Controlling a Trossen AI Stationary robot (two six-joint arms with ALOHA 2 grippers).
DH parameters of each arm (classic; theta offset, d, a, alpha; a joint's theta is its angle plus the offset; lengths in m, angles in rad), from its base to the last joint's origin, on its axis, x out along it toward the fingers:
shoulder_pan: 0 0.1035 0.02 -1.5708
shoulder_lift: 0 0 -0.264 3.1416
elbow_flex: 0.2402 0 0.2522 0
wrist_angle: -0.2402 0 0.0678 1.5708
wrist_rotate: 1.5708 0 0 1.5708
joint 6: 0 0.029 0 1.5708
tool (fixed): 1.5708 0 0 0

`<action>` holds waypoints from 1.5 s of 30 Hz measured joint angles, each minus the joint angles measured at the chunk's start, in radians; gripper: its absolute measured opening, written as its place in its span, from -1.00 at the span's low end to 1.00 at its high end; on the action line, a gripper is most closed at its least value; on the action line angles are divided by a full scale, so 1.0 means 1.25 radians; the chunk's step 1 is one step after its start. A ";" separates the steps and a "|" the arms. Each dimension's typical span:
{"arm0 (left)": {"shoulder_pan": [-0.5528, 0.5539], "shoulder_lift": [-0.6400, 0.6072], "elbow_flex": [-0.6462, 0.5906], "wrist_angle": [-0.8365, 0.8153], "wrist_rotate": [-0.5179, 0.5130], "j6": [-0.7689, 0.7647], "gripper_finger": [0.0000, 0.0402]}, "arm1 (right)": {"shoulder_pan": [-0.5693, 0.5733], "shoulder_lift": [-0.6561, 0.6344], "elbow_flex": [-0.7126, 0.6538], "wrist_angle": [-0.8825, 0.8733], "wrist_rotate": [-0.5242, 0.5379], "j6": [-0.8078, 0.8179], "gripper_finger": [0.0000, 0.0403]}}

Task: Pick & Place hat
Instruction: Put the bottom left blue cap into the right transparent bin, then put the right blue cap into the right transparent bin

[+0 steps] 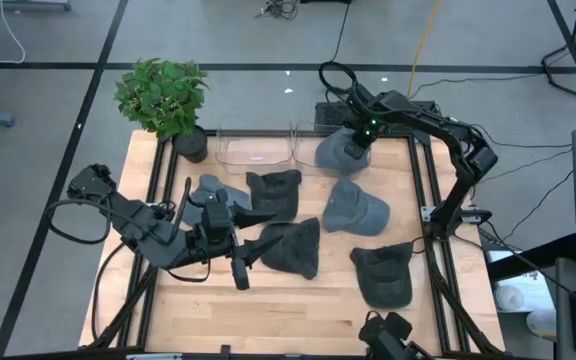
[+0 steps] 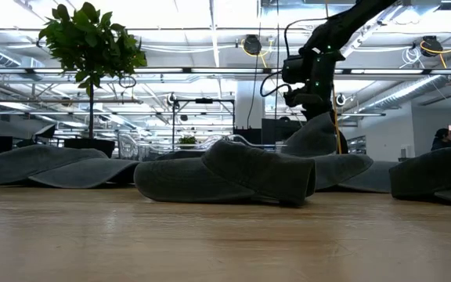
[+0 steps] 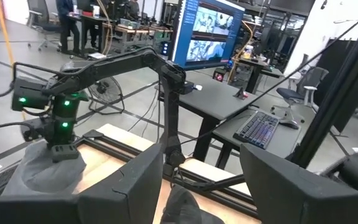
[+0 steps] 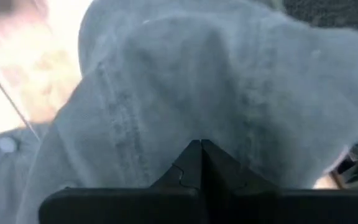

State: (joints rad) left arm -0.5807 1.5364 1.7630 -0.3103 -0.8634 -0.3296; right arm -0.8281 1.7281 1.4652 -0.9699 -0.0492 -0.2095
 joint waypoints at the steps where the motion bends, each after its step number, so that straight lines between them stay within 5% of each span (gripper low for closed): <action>1: 0.001 0.000 0.000 0.000 0.001 0.003 0.12 | -0.002 -0.012 0.000 0.008 -0.003 0.003 -1.00; 8: 0.008 0.000 0.000 -0.001 0.003 0.008 0.12 | 0.005 -0.162 0.000 0.071 -0.027 0.035 -1.00; 20: 0.033 0.000 0.000 0.000 0.021 0.026 0.12 | 0.121 -0.361 0.001 -0.134 -0.024 0.067 -1.00; 45: 0.051 0.000 0.000 -0.003 0.065 0.028 0.12 | 0.558 -0.395 0.001 -0.270 -0.024 0.388 -1.00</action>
State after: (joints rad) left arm -0.5174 1.5364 1.7630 -0.3137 -0.7818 -0.2950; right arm -0.1309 1.2343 1.4658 -1.3076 -0.0797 0.2756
